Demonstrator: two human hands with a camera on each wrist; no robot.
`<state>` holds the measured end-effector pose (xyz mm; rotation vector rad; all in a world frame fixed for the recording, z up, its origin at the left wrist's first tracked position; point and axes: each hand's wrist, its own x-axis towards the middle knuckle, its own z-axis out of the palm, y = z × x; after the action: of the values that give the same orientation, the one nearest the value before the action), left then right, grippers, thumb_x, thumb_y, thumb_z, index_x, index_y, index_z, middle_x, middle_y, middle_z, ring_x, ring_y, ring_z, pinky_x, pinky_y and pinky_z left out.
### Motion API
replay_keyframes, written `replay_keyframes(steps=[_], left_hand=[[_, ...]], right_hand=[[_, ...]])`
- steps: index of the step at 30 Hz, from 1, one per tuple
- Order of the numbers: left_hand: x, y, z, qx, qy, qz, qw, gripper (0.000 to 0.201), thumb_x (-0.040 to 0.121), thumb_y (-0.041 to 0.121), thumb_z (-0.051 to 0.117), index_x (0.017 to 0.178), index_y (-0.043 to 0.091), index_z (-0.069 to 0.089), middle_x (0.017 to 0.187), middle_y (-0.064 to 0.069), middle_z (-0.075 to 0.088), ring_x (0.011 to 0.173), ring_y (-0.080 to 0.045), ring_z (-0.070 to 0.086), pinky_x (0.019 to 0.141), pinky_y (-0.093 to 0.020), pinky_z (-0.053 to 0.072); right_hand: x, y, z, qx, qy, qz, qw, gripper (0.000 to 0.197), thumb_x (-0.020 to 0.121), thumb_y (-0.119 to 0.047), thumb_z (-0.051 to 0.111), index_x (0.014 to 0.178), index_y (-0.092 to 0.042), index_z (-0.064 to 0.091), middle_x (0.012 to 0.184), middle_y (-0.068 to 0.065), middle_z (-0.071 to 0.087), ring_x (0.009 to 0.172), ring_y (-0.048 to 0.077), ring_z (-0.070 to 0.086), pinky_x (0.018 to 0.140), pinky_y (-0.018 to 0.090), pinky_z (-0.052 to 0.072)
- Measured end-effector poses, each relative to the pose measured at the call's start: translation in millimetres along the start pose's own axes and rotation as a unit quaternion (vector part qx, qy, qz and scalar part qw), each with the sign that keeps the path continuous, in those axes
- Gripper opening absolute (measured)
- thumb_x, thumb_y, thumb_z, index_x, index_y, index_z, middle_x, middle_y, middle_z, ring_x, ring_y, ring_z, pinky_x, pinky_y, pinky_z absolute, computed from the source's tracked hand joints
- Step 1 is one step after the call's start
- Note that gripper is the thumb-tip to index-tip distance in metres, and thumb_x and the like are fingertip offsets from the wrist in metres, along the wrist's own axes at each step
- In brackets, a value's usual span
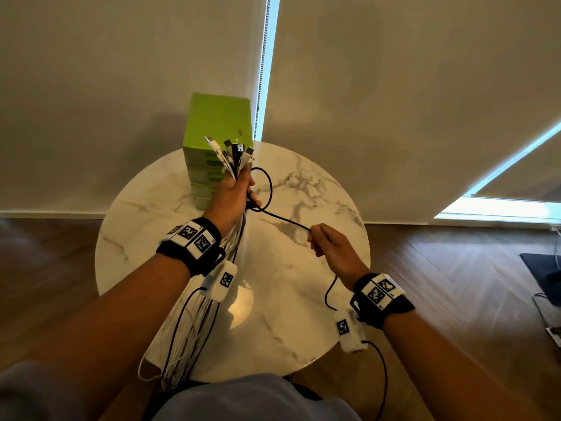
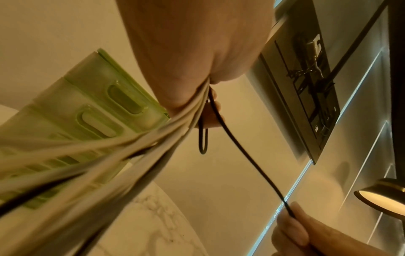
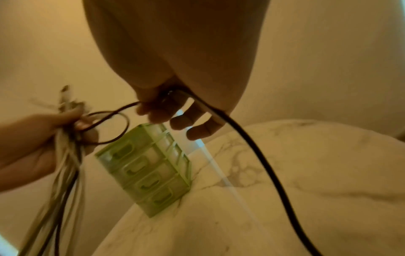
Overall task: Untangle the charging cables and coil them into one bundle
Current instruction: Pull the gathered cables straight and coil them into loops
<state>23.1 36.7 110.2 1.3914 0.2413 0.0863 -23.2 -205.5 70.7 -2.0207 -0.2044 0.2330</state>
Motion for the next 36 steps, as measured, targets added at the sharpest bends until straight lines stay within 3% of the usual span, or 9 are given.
replay_keyframes(steps=[5,11,14,16,21,25,28,31,36], left_hand=[[2.2,-1.8,-4.2,0.068,0.009,0.003,0.998,0.036,0.106,0.041,0.042,0.080,0.018,0.048,0.059,0.005,0.035,0.046,-0.007,0.032,0.048,-0.025,0.028],[-2.5,6.7,-6.4,-0.007,-0.022,-0.026,0.999,0.034,0.107,0.037,0.040,0.081,0.016,0.046,0.061,0.005,0.031,0.050,-0.007,0.028,0.046,-0.020,0.024],[-5.8,3.2,-0.7,-0.018,-0.052,-0.031,0.998,0.033,0.107,0.034,0.041,0.079,0.017,0.044,0.059,0.008,0.035,0.051,-0.007,0.029,0.048,-0.022,0.023],[-7.1,-1.0,3.3,-0.019,-0.077,-0.033,0.996,0.034,0.108,0.033,0.041,0.077,0.018,0.041,0.059,0.009,0.038,0.052,-0.007,0.031,0.051,-0.025,0.024],[-14.5,-1.8,11.4,0.044,-0.102,-0.016,0.994,0.040,0.107,0.035,0.041,0.071,0.017,0.044,0.064,0.004,0.045,0.063,-0.009,0.050,0.066,-0.025,0.043],[-28.8,-2.6,12.4,0.066,-0.101,-0.028,0.992,0.036,0.107,0.032,0.040,0.079,0.017,0.056,0.077,0.002,0.053,0.086,-0.014,0.051,0.084,-0.026,0.042],[-34.5,-1.1,3.7,0.119,-0.122,-0.012,0.985,0.030,0.108,0.031,0.038,0.085,0.022,0.054,0.080,0.007,0.051,0.077,-0.006,0.048,0.075,-0.027,0.040],[-27.0,-6.0,-16.2,0.229,-0.108,0.045,0.966,0.037,0.106,0.045,0.037,0.083,0.029,0.061,0.082,0.013,0.059,0.078,0.007,0.056,0.090,-0.036,0.043],[-17.0,-12.1,-45.2,0.379,-0.037,0.101,0.919,0.046,0.102,0.061,0.030,0.111,0.036,0.067,0.112,0.012,0.064,0.123,-0.008,0.051,0.119,-0.049,0.018]], right_hand=[[0.3,9.8,-5.0,0.109,0.019,0.053,0.992,0.036,0.109,-0.034,0.038,0.083,-0.023,0.060,0.104,0.002,0.072,0.087,0.016,0.057,0.078,0.032,0.048],[23.1,48.8,-9.8,-0.278,-0.008,0.221,0.935,0.022,0.102,-0.032,0.047,0.112,-0.019,0.061,0.121,0.008,0.063,0.118,0.036,0.055,0.100,0.045,0.043],[29.1,13.1,10.5,-0.075,0.126,0.108,0.983,0.035,0.099,-0.026,0.044,0.131,-0.013,0.053,0.135,0.009,0.056,0.126,0.030,0.052,0.107,0.045,0.041],[33.5,-28.5,22.8,0.037,0.117,0.041,0.992,0.037,0.101,-0.026,0.042,0.135,-0.014,0.052,0.137,0.004,0.055,0.125,0.019,0.052,0.106,0.035,0.041],[36.5,-67.8,53.9,-0.197,-0.178,0.034,0.963,0.054,0.100,-0.050,0.045,0.147,-0.024,0.042,0.151,-0.002,0.049,0.137,0.020,0.045,0.118,0.046,0.026],[34.9,-57.8,74.8,-0.295,-0.174,-0.063,0.938,0.050,0.100,-0.055,0.041,0.140,-0.025,0.043,0.140,-0.003,0.057,0.135,0.017,0.046,0.119,0.060,-0.005],[41.7,-55.4,85.0,-0.251,-0.147,-0.106,0.951,0.042,0.101,-0.037,0.051,0.137,-0.017,0.046,0.123,-0.001,0.070,0.119,0.019,0.062,0.121,0.054,0.015],[48.5,-61.4,93.5,-0.223,-0.143,-0.125,0.956,0.035,0.095,-0.029,0.061,0.125,-0.012,0.057,0.111,0.006,0.075,0.102,0.027,0.069,0.093,0.043,0.051],[61.3,-79.7,100.8,-0.350,-0.056,-0.270,0.895,0.040,0.088,-0.047,0.067,0.117,-0.019,0.067,0.109,-0.005,0.076,0.108,0.016,0.067,0.107,0.034,0.036]])
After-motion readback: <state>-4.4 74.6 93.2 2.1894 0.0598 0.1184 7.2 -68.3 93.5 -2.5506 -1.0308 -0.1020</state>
